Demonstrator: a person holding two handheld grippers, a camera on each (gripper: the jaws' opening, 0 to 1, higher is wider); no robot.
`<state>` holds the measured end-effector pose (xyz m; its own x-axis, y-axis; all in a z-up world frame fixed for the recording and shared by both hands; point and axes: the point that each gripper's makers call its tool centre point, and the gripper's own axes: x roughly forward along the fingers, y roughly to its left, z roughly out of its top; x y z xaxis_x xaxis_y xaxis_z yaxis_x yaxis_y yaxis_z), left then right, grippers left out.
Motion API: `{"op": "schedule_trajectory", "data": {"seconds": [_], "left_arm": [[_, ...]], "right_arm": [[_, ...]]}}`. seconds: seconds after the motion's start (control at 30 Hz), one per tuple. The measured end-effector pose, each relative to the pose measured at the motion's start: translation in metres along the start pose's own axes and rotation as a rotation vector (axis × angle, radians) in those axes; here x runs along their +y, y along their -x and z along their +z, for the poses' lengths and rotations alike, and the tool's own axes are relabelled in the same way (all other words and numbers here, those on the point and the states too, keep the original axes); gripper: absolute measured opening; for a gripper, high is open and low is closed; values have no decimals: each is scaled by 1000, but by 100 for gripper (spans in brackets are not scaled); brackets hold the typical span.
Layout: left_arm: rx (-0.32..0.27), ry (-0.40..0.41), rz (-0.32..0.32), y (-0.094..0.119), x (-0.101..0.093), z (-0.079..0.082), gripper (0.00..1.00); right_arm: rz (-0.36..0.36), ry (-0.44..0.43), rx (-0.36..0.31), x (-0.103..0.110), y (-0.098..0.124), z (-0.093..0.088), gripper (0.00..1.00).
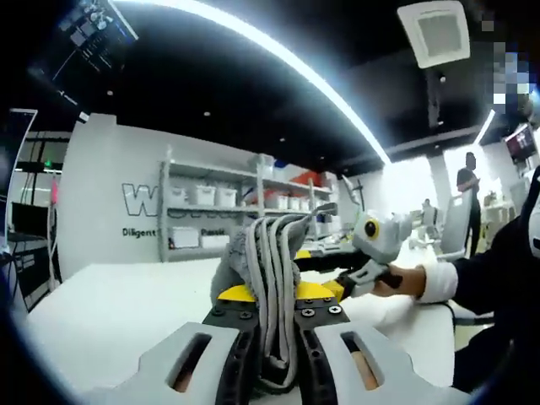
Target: Open the folded towel by lifting each exposed corner and separating the folded layers until the towel lies flat within the target outline without major curled edges
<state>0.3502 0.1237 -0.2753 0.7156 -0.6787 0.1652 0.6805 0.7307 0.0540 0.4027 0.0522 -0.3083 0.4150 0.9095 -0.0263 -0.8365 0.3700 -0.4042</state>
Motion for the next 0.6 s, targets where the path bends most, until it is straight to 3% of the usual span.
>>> {"op": "schedule_trajectory", "data": {"seconds": [0.27,0.4,0.43,0.6], "left_arm": [[21,-104,99,1,20,-4,9],[42,-140,164,2,35,-8,9],[49,-150,178,2,38,-10,9],[56,-168,199,4,45,-11,10]], "right_arm": [[-9,-51,95,-4,-7,-25,74],[11,-189,168,-2,-8,-43,91],[3,-220,192,-3,-8,-50,93],[1,-190,265,-3,-6,-68,95]]}}
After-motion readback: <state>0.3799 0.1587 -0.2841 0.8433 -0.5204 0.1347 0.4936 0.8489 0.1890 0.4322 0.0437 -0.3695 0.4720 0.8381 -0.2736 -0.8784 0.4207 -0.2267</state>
